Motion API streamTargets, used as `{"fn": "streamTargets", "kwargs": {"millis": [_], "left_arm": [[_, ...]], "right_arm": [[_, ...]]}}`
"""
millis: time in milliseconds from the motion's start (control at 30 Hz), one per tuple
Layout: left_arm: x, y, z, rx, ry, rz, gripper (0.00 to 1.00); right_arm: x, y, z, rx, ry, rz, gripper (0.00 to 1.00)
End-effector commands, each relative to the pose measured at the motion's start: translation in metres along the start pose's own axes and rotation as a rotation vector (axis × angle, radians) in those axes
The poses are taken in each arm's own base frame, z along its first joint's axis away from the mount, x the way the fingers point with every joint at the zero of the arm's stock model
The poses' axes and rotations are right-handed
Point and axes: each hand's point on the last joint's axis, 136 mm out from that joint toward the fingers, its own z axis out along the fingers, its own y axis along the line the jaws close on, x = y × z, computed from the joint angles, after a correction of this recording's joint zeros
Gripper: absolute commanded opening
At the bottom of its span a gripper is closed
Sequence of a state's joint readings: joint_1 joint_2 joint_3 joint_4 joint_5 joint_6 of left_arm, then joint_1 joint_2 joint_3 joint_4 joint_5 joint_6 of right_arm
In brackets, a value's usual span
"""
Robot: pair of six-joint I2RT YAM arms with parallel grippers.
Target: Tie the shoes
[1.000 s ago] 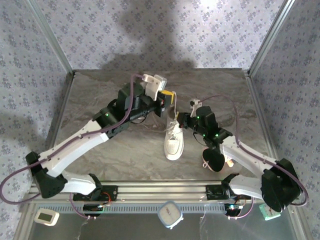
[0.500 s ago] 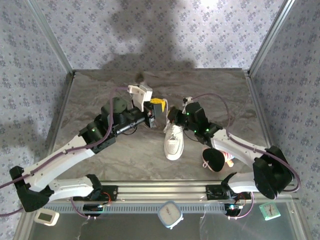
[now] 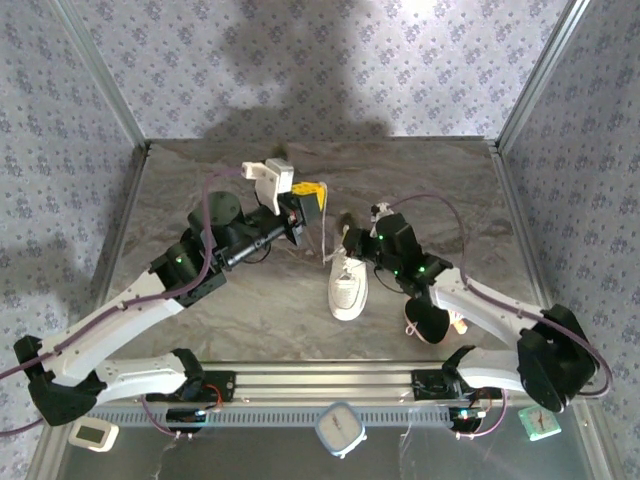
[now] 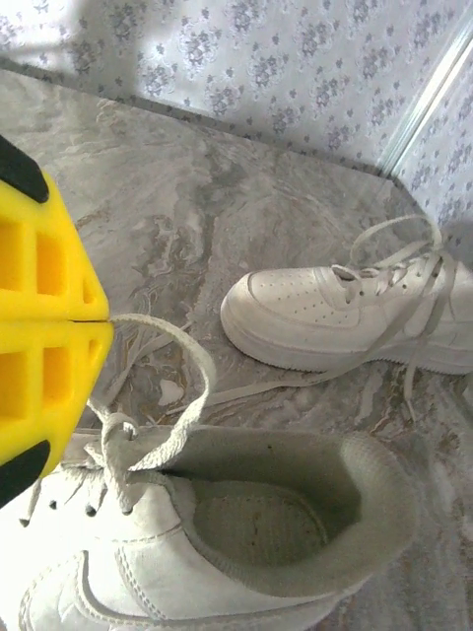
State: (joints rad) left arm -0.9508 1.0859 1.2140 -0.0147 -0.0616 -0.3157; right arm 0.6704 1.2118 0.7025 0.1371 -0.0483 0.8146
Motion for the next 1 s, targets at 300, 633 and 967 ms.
{"fn": "streamTargets", "kwargs": {"millis": [300, 633, 967], "left_arm": [[-0.011, 0.004, 0.051, 0.031, 0.066, 0.017, 0.00], [0.031, 0.025, 0.100, 0.002, 0.238, 0.010, 0.00], [0.028, 0.098, 0.116, -0.237, 0.175, -0.072, 0.00]], "right_arm": [[0.020, -0.010, -0.021, -0.057, -0.016, -0.283, 0.00], [0.026, -0.011, -0.031, -0.145, -0.069, -0.456, 0.00], [0.028, -0.021, -0.038, -0.110, -0.102, -0.509, 0.00]]}}
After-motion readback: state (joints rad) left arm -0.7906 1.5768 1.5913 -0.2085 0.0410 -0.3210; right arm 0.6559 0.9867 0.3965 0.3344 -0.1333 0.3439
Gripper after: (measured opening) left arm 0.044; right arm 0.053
